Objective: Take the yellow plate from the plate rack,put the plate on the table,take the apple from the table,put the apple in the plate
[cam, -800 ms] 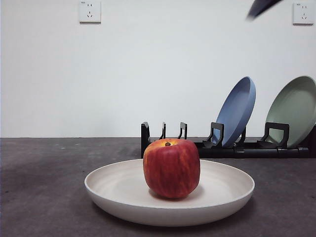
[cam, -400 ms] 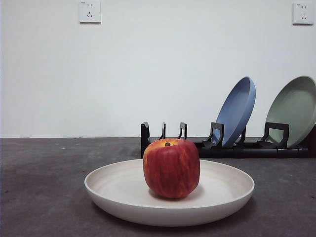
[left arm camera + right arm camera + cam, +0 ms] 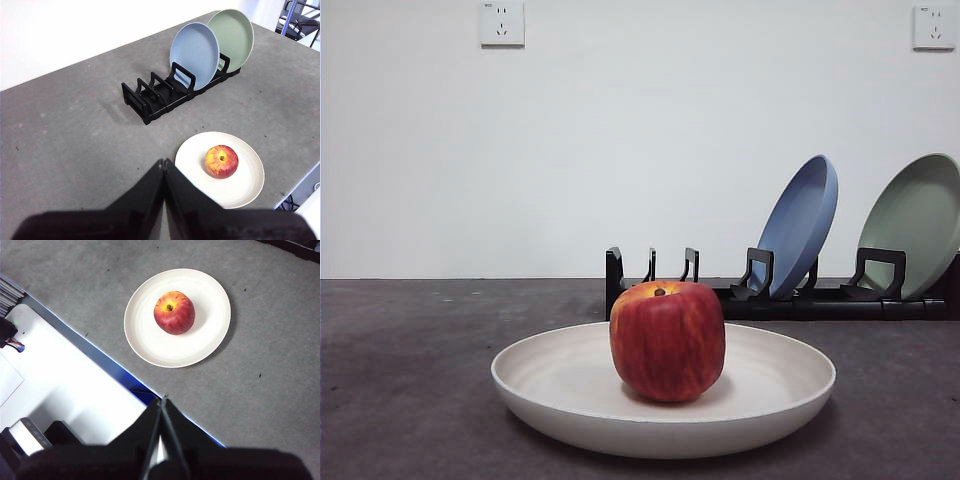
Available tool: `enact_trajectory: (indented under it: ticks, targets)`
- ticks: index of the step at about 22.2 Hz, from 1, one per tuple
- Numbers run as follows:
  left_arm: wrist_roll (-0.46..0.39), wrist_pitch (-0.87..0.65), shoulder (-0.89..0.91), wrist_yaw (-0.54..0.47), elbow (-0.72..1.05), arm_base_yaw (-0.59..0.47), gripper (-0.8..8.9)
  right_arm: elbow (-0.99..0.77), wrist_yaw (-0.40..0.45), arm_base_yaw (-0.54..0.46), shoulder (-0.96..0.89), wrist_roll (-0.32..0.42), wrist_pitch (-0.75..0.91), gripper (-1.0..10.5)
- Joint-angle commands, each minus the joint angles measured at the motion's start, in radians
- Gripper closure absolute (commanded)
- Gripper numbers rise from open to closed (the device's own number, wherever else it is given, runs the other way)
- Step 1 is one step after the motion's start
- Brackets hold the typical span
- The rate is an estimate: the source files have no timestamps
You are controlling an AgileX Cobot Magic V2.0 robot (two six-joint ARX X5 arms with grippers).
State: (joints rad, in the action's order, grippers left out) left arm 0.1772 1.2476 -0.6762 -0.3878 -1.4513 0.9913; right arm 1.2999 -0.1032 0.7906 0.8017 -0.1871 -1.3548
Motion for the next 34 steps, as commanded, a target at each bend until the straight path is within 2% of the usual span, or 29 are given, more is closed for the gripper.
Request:
enact_trajectory:
  ticks: [1,7,22,25,31,33,34]
  targets:
    - [0.002,-0.006,0.003,0.002,0.002,-0.002,8.18,-0.002,0.004,0.001,-0.001,-0.005,-0.023,9.6]
    - [0.002,-0.006,0.002,0.002,0.002,-0.002,8.18,-0.002,0.019,0.001,0.001,-0.004,-0.023,9.5]
    - [0.002,-0.006,-0.008,0.002,0.002,-0.002,8.18,-0.002,0.261,0.001,0.001,-0.003,-0.023,9.5]
    - [-0.060,-0.010,-0.012,-0.014,0.002,-0.002,8.17,-0.002,0.305,0.001,0.001,-0.004,-0.023,9.5]
    - [-0.126,-0.083,-0.032,-0.041,0.002,-0.002,8.17,-0.002,0.363,0.001,0.001,-0.003,-0.023,9.5]
    - [-0.216,-0.193,-0.043,-0.057,0.002,-0.009,8.18,-0.002,0.379,0.001,0.001,-0.004,-0.023,9.5]
    - [-0.291,-0.254,-0.043,-0.056,0.004,-0.035,8.17,-0.002,0.381,0.001,0.001,-0.004,-0.023,9.5]
